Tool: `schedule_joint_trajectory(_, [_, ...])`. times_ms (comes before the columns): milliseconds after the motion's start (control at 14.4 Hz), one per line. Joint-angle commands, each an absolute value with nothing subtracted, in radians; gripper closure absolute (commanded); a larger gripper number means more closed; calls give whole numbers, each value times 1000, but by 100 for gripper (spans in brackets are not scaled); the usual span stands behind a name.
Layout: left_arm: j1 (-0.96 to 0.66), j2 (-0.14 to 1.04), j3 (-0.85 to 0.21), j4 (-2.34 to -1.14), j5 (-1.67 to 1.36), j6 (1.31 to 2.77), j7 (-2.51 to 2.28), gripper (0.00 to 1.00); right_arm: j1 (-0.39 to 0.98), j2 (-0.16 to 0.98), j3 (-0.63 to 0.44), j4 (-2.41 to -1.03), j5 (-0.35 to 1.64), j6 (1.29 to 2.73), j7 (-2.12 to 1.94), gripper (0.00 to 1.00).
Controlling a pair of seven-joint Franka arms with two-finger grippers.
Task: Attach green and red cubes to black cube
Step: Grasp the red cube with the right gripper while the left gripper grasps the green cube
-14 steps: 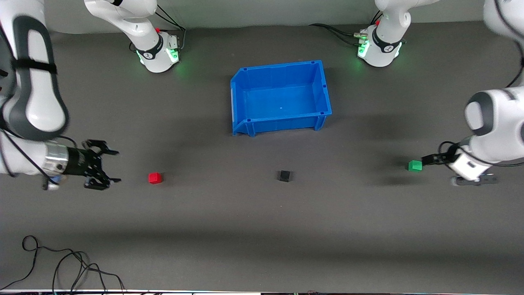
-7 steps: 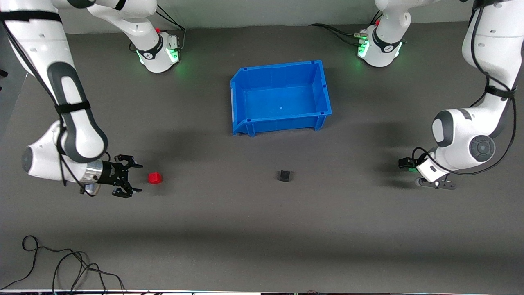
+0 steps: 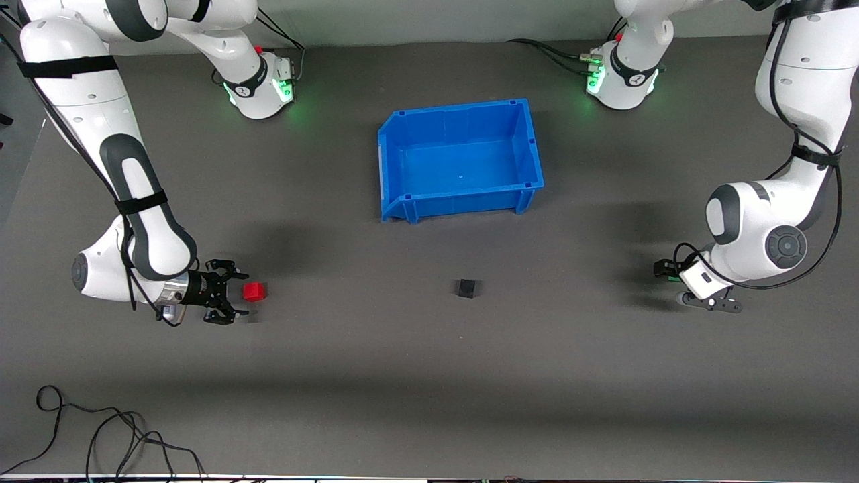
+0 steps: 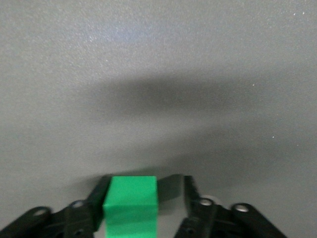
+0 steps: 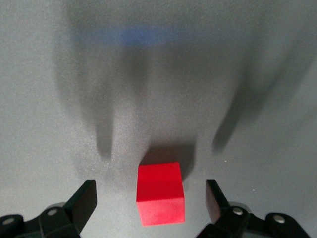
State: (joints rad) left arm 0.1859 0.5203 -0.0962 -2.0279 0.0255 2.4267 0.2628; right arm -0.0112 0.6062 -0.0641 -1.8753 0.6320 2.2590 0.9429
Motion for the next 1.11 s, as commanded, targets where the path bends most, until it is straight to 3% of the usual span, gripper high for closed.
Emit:
schedule_joint_trajectory(0, [186,523,-92,-2010,34,2411,288,51,-2,607,-69,-1870,666,2264,917,50])
schedule_joint_trajectory(69, [186,529,-91,-2006,37,2413,288,62,-2,607,-68,-1870,666,2261,917,63])
schedule_joint_trajectory(208, [192,545,-91,-1987,52,2408,294,76,-2,606,-67,-1868,664,2260,919,76])
schedule_joint_trajectory(415, [193,528,-91,-1967,42,2381,275,100,-2,592,-64,-1861,664,2256,934,77])
schedule_joint_trajectory(692, [131,529,-103,-1774,18,2102,-103,100,15,577,-61,-1787,664,2172,1003,77])
schedule_joint_trajectory(1038, [-27,600,-104,-1680,17,2151,-693,100,214,595,-61,-1663,666,2170,1309,77])
